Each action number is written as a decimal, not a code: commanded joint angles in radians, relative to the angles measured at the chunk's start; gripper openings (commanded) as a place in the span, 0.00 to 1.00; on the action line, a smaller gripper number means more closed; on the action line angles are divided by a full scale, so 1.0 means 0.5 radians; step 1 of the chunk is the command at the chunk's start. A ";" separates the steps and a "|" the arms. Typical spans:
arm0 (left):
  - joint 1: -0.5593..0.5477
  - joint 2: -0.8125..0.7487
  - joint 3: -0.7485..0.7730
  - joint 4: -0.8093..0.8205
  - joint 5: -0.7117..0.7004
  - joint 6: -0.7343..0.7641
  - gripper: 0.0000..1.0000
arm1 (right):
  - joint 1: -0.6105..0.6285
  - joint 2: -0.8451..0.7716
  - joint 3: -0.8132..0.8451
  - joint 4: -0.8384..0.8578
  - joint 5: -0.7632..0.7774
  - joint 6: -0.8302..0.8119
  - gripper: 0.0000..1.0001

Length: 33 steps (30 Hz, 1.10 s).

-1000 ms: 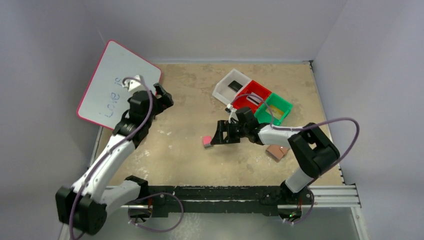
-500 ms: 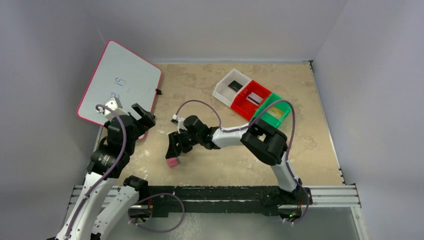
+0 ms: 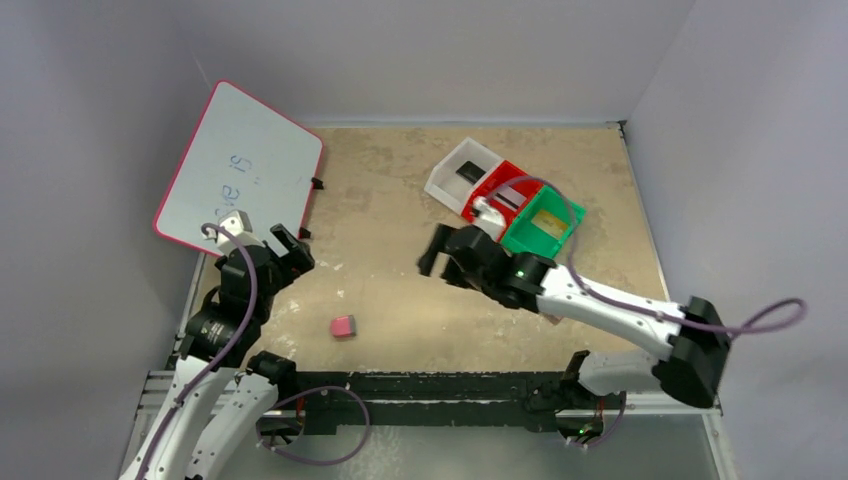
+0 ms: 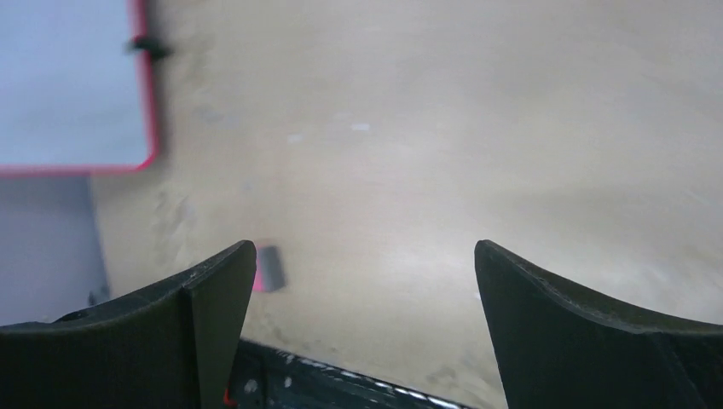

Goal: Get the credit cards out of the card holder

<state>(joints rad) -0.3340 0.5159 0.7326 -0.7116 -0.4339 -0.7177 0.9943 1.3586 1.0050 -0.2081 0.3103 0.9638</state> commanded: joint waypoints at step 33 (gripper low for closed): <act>0.007 0.149 -0.015 0.098 0.067 0.017 0.91 | -1.076 0.771 0.907 -0.665 0.582 -0.207 0.95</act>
<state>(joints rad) -0.3340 0.5755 0.7231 -0.6971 -0.3962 -0.7147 0.4545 1.7130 1.3582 -0.5629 0.6086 0.9077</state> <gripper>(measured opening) 0.916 0.966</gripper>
